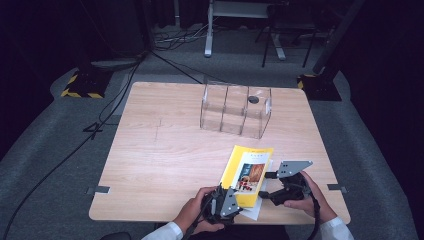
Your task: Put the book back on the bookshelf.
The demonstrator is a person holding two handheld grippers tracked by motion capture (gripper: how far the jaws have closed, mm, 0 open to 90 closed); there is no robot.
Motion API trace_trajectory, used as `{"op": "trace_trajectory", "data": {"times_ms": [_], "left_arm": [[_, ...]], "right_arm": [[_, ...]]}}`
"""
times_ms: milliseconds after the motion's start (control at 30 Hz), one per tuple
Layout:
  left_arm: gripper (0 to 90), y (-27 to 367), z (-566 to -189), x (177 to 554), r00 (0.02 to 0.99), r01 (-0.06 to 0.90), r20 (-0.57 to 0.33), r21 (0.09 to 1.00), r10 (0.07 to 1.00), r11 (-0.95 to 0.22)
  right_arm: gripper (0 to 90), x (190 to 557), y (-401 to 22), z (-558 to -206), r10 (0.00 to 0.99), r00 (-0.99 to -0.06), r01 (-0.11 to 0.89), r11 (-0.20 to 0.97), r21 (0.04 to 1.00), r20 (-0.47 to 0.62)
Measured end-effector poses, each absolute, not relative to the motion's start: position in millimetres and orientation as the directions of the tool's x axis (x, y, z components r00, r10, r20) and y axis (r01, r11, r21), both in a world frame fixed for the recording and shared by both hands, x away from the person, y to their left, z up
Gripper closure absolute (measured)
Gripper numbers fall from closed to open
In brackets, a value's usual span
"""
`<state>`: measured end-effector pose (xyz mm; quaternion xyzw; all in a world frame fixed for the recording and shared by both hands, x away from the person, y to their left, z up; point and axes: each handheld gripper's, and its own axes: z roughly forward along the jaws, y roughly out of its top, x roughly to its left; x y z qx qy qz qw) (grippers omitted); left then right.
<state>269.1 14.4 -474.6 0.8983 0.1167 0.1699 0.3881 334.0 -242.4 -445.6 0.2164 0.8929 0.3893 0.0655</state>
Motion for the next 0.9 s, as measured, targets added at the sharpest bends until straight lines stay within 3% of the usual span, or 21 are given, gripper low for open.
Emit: {"op": "trace_trajectory", "data": {"times_ms": [133, 233, 433, 567, 633, 700, 833, 900], "left_arm": [[57.5, 15, -472, 265, 0.907, 0.041, 0.254, 0.74, 0.335, -0.671], [62.2, 18, -472, 265, 0.93, 0.041, 0.216, 0.745, 0.299, -0.666], [79.8, 26, -471, 270, 0.94, 0.043, 0.183, 0.773, 0.287, -0.633], [81.8, 27, -473, 273, 0.95, 0.05, 0.159, 0.774, 0.271, -0.631], [74.4, 23, -475, 272, 0.948, 0.054, 0.169, 0.753, 0.271, -0.656], [50.0, 19, -481, 271, 0.938, 0.061, 0.198, 0.715, 0.286, -0.696], [24.6, 17, -489, 272, 0.937, 0.105, 0.175, 0.686, 0.303, -0.72], [23.7, 20, -492, 275, 0.93, 0.116, 0.181, 0.683, 0.321, -0.721]], "right_arm": [[27.1, 332, -245, -442, 0.435, -0.899, 0.325, 0.59, 0.739, 0.048], [27.1, 329, -249, -437, 0.428, -0.902, 0.317, 0.57, 0.758, 0.055], [26.4, 323, -256, -430, 0.418, -0.908, 0.279, 0.558, 0.781, 0.027], [25.9, 321, -256, -430, 0.4, -0.916, 0.255, 0.567, 0.783, 0.008], [25.2, 319, -255, -430, 0.388, -0.922, 0.238, 0.583, 0.777, -0.008], [24.4, 316, -255, -432, 0.375, -0.926, 0.209, 0.607, 0.767, -0.044], [24.8, 315, -260, -436, 0.376, -0.926, 0.221, 0.621, 0.752, -0.038], [25.4, 315, -262, -439, 0.383, -0.923, 0.236, 0.629, 0.74, -0.032]]}}
